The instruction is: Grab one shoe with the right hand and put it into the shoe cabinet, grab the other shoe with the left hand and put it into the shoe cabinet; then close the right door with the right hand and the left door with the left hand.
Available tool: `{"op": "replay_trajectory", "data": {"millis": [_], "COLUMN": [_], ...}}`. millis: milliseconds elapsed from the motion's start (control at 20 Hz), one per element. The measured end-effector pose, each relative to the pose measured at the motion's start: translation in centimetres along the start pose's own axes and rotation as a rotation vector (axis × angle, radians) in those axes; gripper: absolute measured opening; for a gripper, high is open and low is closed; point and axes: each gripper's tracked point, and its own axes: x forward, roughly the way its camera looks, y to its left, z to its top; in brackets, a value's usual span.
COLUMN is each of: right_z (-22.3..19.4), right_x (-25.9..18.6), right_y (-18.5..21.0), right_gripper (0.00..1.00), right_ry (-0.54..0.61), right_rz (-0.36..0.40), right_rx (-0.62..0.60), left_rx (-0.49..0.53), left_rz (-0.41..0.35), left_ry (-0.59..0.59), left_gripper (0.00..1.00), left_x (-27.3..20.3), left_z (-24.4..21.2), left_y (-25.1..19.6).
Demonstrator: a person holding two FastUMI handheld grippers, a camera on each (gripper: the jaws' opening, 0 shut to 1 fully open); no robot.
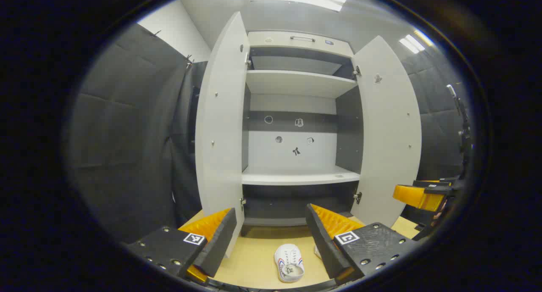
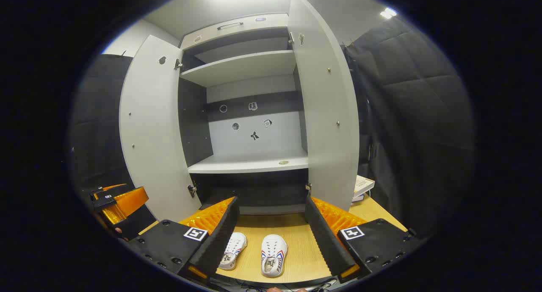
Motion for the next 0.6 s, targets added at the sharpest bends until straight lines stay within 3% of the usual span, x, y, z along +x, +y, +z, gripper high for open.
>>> {"op": "replay_trajectory", "data": {"millis": [600], "right_z": [-1.4], "right_x": [0.6], "right_y": [-1.2], "right_gripper": [0.98], "right_ry": [0.061], "right_rz": [-0.029], "right_rx": [0.007], "left_rx": [-0.009], "left_rz": [-0.012], "left_ry": [0.035], "left_gripper": [0.94], "left_x": [-0.7], "left_z": [-1.4], "left_y": [0.1]}}
